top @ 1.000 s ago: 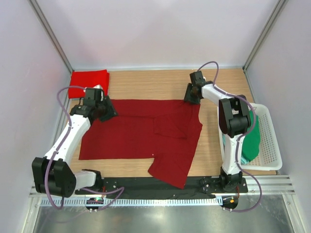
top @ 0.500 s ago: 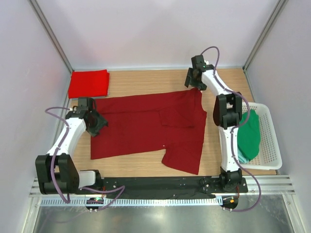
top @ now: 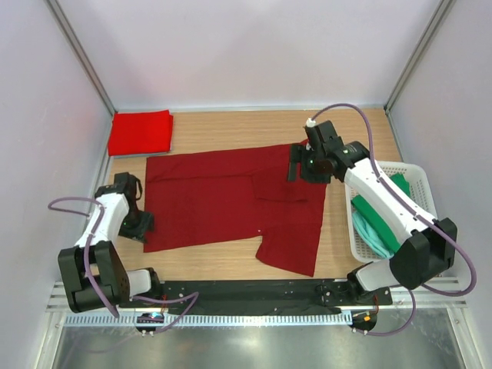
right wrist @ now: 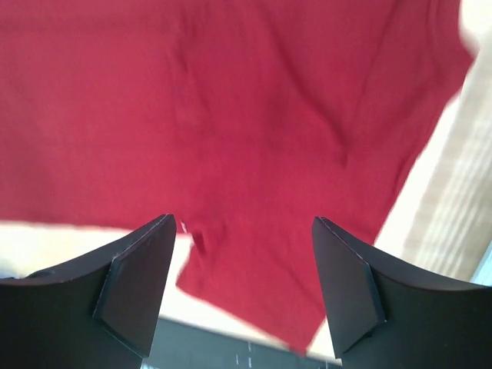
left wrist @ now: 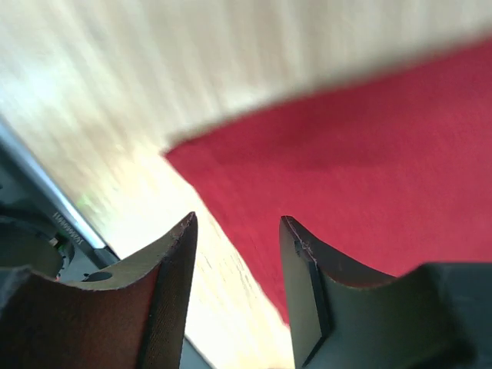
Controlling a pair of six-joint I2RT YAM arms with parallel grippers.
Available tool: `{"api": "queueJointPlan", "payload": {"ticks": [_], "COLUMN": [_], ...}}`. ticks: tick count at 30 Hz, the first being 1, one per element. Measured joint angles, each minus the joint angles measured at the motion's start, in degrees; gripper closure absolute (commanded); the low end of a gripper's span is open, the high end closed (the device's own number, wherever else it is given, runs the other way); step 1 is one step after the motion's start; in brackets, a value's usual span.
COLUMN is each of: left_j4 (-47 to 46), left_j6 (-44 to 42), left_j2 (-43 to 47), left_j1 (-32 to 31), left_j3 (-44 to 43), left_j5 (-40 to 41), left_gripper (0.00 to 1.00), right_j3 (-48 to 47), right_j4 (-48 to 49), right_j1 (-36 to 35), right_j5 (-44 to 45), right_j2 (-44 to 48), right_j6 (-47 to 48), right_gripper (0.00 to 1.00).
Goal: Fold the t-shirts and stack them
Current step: Fold the tshirt
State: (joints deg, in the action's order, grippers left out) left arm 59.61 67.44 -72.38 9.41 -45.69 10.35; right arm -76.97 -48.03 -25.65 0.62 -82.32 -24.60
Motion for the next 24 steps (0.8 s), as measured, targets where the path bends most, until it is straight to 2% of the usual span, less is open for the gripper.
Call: {"api": "queueJointPlan", "payload": {"ticks": [9, 14, 16, 18, 24], "left_j4": [0.2, -0.9, -1.4, -2.4, -2.9], "left_j6": [4.6, 6.0, 6.0, 5.7, 5.7], "left_j2": [-0.3, 0.1, 0.5, 0.7, 2.3], "left_j1": [8.4, 8.8, 9.0, 9.0, 9.0], "left_j3": [8.4, 11.0, 11.3, 11.4, 11.3], "left_j5": [0.7, 0.1, -0.2, -0.7, -1.0], "left_gripper": [0.53, 0.55, 0.61, 0.62, 0.59], "right_j3": [6.7, 7.4, 7.9, 8.5, 9.4], "right_j4": [-1.7, -1.8, -1.7, -1.7, -1.7], "right_j1": [0.6, -2.5, -3.6, -4.2, -4.4], "right_j5": [-7.9, -8.3, -8.5, -8.7, -8.9], "right_j2": [0.6, 0.6, 1.0, 1.5, 2.7], "right_j6": [-1.1, -0.5, 0.2, 0.6, 0.9], "right_gripper": [0.23, 0.23, 0.23, 0.23, 0.23]}}
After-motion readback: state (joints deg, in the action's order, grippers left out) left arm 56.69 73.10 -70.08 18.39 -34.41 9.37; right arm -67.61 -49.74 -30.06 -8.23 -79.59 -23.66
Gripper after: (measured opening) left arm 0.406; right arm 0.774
